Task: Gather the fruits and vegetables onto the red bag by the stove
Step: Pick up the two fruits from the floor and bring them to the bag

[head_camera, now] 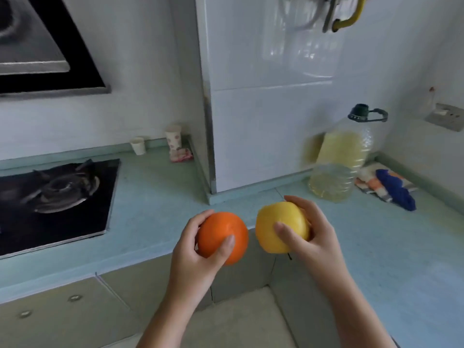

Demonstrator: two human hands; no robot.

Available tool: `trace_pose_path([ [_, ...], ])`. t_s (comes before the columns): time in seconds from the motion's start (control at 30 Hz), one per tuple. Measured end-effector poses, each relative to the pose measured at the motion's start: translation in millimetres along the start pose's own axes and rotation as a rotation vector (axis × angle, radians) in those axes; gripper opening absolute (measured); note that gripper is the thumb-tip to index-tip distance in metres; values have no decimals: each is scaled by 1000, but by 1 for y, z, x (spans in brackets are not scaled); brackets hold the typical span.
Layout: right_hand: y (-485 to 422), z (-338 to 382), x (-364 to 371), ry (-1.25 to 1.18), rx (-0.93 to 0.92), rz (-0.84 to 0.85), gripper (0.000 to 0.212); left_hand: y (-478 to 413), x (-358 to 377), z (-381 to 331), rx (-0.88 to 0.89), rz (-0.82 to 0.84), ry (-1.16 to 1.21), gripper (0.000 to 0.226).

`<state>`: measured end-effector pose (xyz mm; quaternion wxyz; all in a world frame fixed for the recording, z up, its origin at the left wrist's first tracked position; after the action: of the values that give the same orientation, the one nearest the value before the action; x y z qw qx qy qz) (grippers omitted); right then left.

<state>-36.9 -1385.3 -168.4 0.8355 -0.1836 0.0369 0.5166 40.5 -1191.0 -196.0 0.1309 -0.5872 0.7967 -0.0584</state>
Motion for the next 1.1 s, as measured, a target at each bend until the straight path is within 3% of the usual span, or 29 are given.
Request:
trace_pose_path([
  [0.37,-1,61,191,-91,-134,356,54,54,-188,21,-56,-355,-20,62],
  [0.8,113,180,472,-124,-313,800,53,204,-450,47,-118,-799,-37,64],
  [0.93,157,189,536,-108,-299,908,55,251,-502,57,-158,-906,-52,49],
  [1.1,189,201,598,-118,-261,1016,55,302,-552,68,-230,-1032,-92,48],
])
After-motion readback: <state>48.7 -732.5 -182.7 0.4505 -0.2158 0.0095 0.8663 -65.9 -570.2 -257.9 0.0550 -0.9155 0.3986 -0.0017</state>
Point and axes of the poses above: each hand's wrist, its own y-axis away from the middle knuckle, its own x-axis out of the palm, z = x × y, the point moved 8 cm from there along -y, towards the middle knuckle, and after that the axes turned 5 degrees about z, right-handed, at the moved point
